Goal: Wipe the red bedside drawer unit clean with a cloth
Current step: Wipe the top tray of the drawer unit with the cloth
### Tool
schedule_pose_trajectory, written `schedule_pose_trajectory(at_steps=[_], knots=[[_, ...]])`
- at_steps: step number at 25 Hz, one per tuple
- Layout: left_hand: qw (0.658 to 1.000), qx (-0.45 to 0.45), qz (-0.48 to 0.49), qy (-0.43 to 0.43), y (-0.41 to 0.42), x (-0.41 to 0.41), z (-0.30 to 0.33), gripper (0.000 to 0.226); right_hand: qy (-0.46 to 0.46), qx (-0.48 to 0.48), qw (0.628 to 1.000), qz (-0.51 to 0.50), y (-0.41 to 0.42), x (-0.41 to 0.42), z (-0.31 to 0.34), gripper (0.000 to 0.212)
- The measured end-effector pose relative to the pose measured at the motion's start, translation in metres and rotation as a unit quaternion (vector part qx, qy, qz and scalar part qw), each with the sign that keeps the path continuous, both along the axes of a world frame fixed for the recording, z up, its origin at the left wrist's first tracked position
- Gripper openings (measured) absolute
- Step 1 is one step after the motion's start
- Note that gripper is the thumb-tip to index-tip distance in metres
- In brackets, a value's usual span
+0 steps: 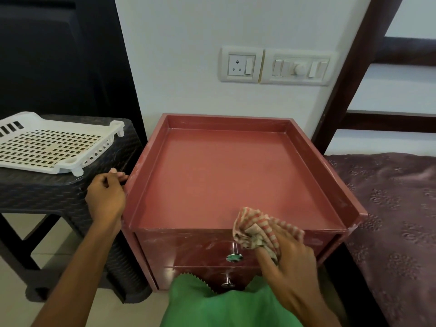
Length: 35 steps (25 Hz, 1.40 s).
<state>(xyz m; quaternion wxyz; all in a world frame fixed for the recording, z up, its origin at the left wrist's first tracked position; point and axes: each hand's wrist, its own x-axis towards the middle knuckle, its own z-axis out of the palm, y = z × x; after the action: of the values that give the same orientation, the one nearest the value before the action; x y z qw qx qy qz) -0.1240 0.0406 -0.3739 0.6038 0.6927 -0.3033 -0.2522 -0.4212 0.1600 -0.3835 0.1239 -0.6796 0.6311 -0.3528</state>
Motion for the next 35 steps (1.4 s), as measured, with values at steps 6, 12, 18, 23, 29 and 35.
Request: schedule_pose_trajectory(at_steps=[6, 12, 18, 23, 29, 35], knots=[[1.0, 0.01, 0.004, -0.022, 0.004, 0.0, 0.004, 0.028, -0.377, 0.118, 0.915, 0.078, -0.037, 0.018, 0.051, 0.043], [0.999, 0.007, 0.006, -0.031, 0.004, -0.001, 0.004, 0.029, 0.045, 0.057, 0.997, 0.036, -0.101, 0.032, 0.053, 0.031], [0.998, -0.001, 0.011, -0.058, 0.0, 0.001, 0.002, 0.026, 0.11, 0.068, 0.951, 0.281, -0.05, 0.109, 0.017, 0.074], [0.998, -0.011, 0.014, -0.067, 0.0, 0.002, 0.0, 0.028, 0.129, 0.073, 0.94, 0.307, -0.098, 0.138, 0.029, 0.055], [0.998, -0.02, 0.013, -0.061, -0.002, 0.003, -0.002, 0.029, 0.182, 0.066, 0.949, 0.25, -0.207, 0.147, 0.038, 0.033], [0.996, -0.049, 0.02, -0.069, -0.004, 0.005, -0.006, 0.026, 0.162, 0.065, 0.965, 0.198, -0.304, 0.164, 0.032, 0.031]])
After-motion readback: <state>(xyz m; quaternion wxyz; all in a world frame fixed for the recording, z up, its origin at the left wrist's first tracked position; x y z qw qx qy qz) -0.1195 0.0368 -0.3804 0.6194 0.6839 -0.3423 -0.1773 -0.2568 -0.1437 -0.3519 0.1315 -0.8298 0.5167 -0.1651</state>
